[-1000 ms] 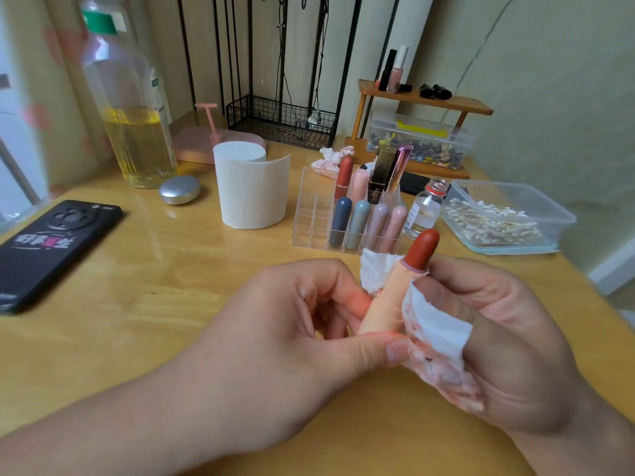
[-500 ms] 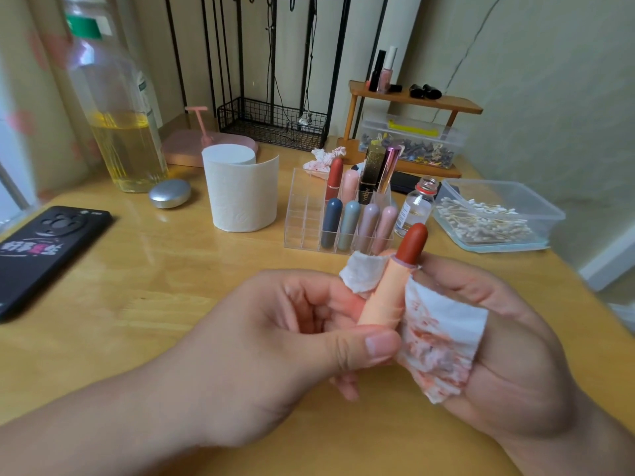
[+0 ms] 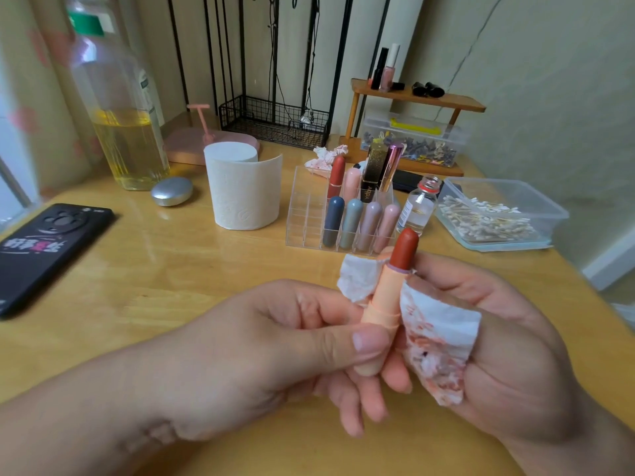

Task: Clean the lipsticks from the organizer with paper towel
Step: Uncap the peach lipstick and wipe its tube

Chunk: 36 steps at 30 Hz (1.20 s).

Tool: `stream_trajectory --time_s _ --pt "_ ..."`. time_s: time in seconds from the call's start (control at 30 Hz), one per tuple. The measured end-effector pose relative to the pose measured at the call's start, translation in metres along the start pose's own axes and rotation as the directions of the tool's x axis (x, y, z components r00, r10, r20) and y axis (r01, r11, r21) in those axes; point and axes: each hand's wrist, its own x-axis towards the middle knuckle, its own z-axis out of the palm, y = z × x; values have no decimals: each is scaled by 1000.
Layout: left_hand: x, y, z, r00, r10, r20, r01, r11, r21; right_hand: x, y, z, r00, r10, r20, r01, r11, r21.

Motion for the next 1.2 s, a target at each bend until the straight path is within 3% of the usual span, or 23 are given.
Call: stream_trajectory --time_s 0.17,0.27,0.37,0.57,0.77,0.87,1.0,1.2 --pt "1 -1 3 972 113 -206 -59 966 253 2 1 -3 998 -43 -46 41 998 -52" --pt "1 -1 5 947 173 -270 -94 954 285 3 1 2 998 -65 17 66 997 -27" --pt "1 -1 1 973 131 -190 -88 972 218 4 1 2 994 -77 76 71 995 75" --pt "1 -3 -1 994 64 -94 -60 997 47 3 0 -5 1000 -27 12 28 998 -55" --pt "1 -4 0 974 121 -191 -86 980 182 5 1 -4 998 -10 65 3 994 106" --pt "1 -4 1 973 117 -201 -78 978 194 5 3 -3 999 -6 51 2 997 73" --pt "0 -1 2 992 71 -107 -56 989 140 3 3 -2 1000 -7 1 7 999 51" --pt "-2 1 -2 996 -8 87 9 1000 -12 3 0 3 996 32 80 -44 987 154"
